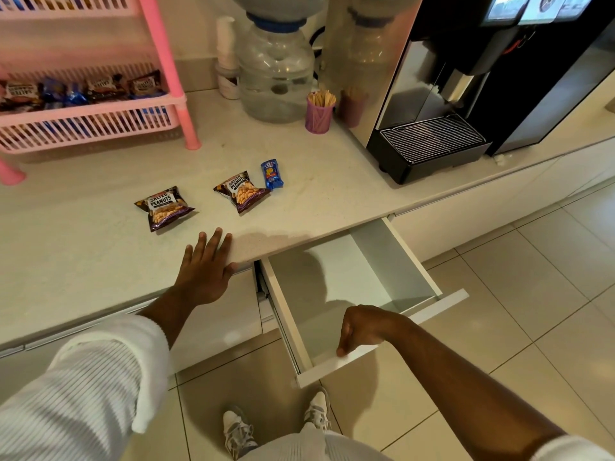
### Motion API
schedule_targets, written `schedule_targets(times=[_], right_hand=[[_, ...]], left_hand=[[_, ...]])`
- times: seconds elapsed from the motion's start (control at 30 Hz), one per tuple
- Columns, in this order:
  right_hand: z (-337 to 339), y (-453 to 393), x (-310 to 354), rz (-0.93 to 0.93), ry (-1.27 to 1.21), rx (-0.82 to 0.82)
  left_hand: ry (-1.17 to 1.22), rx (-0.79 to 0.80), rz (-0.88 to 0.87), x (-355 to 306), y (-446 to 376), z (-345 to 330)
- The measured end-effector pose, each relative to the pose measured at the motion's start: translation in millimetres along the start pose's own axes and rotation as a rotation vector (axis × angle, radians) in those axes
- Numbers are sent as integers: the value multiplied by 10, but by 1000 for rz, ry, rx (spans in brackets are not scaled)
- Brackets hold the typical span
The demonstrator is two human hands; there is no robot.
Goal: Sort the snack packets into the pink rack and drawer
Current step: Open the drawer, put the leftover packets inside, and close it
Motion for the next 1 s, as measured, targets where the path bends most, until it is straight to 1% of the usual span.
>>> schedule_targets(times=[0.23,0.33,0.53,0.7,0.8,0.87,0.93,1.0], right_hand=[[7,-50,-3,35,-21,72],[75,-107,-2,44,-36,73],[324,-255,-32,92,-33,-85],[491,-376,-118,146,-6,-134],[702,-430,-119,192,-46,-218],[888,-484,-79,216,-78,-299],[1077,-543,4,233,-130,-378],[1305,-601,153,247,-150,-475]], left_hand=[[7,-7,12,-32,24,27],[16,-3,43,-27,13,20],[26,20,105,-50,47,2],[41,29,165,-131,120,6],[84,55,196,-181,83,88],[166,-9,196,-228,62,237],[236,-179,215,-233,72,446],[262,-373,284,-176,112,667]])
Point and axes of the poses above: each hand's wrist, its own y-axis away from the middle knuckle, its own z-axis out of the back of the hand, x = y × z, the point moved 7 cm from there along -y, towards the middle knuckle, and after that the axes turned 11 degrees about y, right-handed, at the moved point
